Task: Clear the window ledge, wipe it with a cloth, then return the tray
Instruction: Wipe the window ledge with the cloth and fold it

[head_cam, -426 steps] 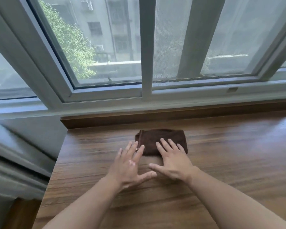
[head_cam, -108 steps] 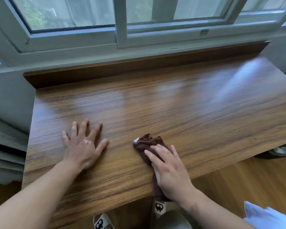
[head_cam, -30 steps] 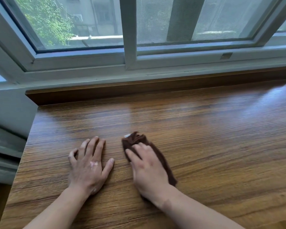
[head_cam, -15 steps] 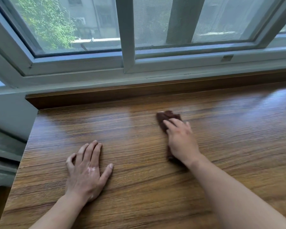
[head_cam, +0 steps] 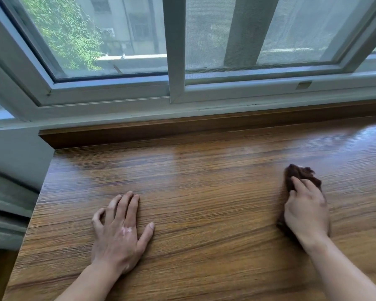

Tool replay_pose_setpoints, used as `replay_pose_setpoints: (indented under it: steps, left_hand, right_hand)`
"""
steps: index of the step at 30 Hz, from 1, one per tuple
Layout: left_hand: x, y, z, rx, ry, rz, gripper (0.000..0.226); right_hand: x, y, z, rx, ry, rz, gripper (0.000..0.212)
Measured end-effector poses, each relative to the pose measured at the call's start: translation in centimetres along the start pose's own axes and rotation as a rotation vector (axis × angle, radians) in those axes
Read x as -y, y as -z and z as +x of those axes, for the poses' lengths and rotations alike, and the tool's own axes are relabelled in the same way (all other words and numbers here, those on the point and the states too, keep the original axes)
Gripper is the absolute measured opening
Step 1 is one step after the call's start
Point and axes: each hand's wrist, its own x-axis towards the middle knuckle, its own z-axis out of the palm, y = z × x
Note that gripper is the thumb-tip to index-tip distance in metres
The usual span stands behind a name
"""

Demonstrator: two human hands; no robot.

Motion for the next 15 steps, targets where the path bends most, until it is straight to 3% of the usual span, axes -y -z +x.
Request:
replay_pose_setpoints:
  steps: [4, 10, 15]
  left_hand:
    - [0.0, 0.0, 0.0, -0.005, 0.001, -0.015, 0.079]
    - [0.1, 0.4, 0.5, 0.017, -0.005, -0.003, 0.078]
    - [0.4, 0.7, 2.1, 0.054, 0.020, 0.027, 0.078]
  right_hand:
    - [7.6, -1.5, -4.0, 0.082, 0.219, 0.100, 0.036]
    - [20.6, -4.3, -5.9, 0.277, 0.748, 0.274, 0.038]
    - [27.6, -6.8, -4.0, 0.435, 0.917, 0.298, 0.039]
